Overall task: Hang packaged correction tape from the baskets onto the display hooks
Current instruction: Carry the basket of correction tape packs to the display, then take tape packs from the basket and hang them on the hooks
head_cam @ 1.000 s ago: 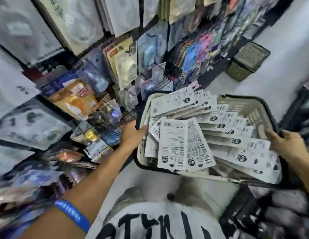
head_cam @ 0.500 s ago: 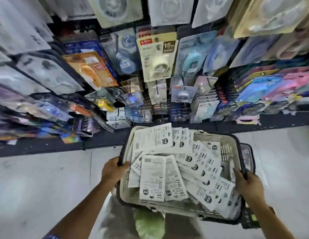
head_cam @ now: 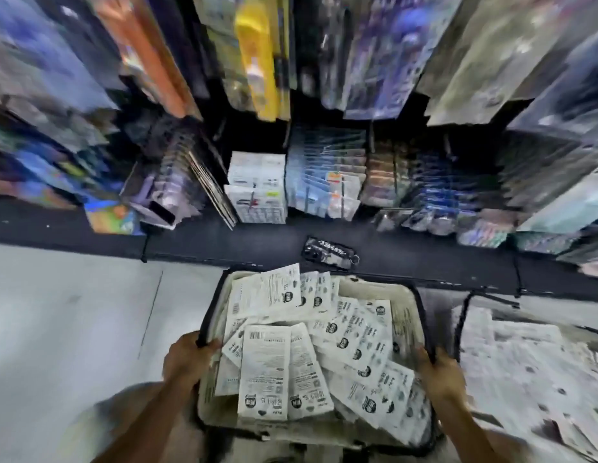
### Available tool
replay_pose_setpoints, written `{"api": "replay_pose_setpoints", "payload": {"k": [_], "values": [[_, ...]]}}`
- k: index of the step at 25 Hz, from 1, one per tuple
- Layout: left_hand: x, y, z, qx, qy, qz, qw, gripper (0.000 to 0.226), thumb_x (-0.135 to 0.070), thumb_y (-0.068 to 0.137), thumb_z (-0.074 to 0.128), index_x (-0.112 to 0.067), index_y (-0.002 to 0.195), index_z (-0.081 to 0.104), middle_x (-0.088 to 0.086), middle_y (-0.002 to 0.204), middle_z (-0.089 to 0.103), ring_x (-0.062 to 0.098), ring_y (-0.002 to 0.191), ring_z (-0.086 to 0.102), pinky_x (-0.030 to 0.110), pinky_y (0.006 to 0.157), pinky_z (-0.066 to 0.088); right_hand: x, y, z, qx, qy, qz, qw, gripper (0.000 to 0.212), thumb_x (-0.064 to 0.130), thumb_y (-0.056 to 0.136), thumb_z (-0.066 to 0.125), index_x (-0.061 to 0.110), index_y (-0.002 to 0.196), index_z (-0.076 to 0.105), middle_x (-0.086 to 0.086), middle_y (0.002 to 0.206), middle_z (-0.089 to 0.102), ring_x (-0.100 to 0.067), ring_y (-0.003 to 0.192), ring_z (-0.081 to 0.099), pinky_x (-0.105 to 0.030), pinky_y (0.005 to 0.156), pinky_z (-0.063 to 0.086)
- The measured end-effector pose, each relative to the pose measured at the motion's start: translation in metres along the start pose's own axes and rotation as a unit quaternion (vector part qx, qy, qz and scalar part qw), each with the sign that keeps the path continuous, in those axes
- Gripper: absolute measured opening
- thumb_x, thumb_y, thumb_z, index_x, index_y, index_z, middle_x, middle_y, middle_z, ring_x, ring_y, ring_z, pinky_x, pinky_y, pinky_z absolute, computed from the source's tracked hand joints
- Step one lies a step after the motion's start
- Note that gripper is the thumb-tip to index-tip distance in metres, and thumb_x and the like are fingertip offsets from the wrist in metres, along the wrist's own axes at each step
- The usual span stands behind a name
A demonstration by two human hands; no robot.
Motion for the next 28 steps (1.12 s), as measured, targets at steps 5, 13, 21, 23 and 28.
{"api": "replay_pose_setpoints", "payload": {"k": [5, 13, 21, 23, 28], "values": [[0.057, 0.119, 0.065, -0.007, 0.011, -0.038, 0.999, 0.022, -0.029, 0.088, 0.067, -0.014, 0.103, 0.074, 0.011, 0.097, 0.076, 0.032, 0.089, 0.069, 0.038, 0.084, 0.057, -0.026, 0.057, 0.135, -0.075, 0.103, 0.08, 0.989, 0.03, 0.029, 0.099, 0.062, 0.002, 0.088, 0.071, -0.01, 0.067, 0.06, -0.031, 0.072, 0.056, -0.034, 0.067, 0.04], [0.092, 0.156, 0.097, -0.03, -0.027, -0.014, 0.999, 0.03, -0.025, 0.09, 0.053, -0.009, 0.113, 0.064, 0.014, 0.108, 0.07, 0.036, 0.1, 0.066, 0.04, 0.09, 0.055, -0.034, 0.063, 0.195, -0.128, 0.173, 0.088, 0.973, 0.029, 0.039, 0.1, 0.056, 0.011, 0.099, 0.066, -0.013, 0.086, 0.068, -0.033, 0.08, 0.065, -0.045, 0.074, 0.055], [0.096, 0.081, 0.061, -0.084, -0.193, 0.06, 0.976, 0.062, -0.012, 0.099, 0.045, -0.007, 0.157, 0.026, 0.024, 0.156, 0.035, 0.044, 0.139, 0.039, 0.048, 0.112, 0.037, 0.015, -0.009, 0.173, -0.125, 0.041, -0.03, 0.991, 0.052, 0.02, 0.087, 0.067, 0.009, 0.133, 0.045, -0.019, 0.13, 0.054, -0.044, 0.115, 0.054, -0.053, 0.099, 0.045], [0.083, 0.061, 0.053, -0.073, -0.189, 0.124, 0.971, 0.065, -0.01, 0.096, 0.047, -0.011, 0.158, 0.028, 0.019, 0.157, 0.038, 0.04, 0.141, 0.04, 0.045, 0.113, 0.037, 0.039, -0.032, 0.174, -0.118, 0.03, -0.127, 0.984, 0.055, 0.019, 0.089, 0.067, 0.012, 0.139, 0.047, -0.015, 0.139, 0.052, -0.039, 0.119, 0.054, -0.048, 0.101, 0.044], [0.048, 0.047, 0.062, -0.092, -0.055, 0.238, 0.965, 0.058, -0.013, 0.088, 0.061, -0.016, 0.144, 0.049, 0.011, 0.131, 0.063, 0.032, 0.116, 0.06, 0.041, 0.094, 0.052, 0.11, -0.07, 0.21, -0.002, -0.007, -0.354, 0.935, 0.051, 0.015, 0.096, 0.064, 0.022, 0.143, 0.046, 0.002, 0.146, 0.053, -0.017, 0.117, 0.058, -0.039, 0.105, 0.047]]}}
Point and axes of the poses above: each hand's wrist, its own y-axis towards the middle knuckle, its own z-axis out of the palm, x = y × z, the point moved 7 cm from there along y, towards the middle knuckle
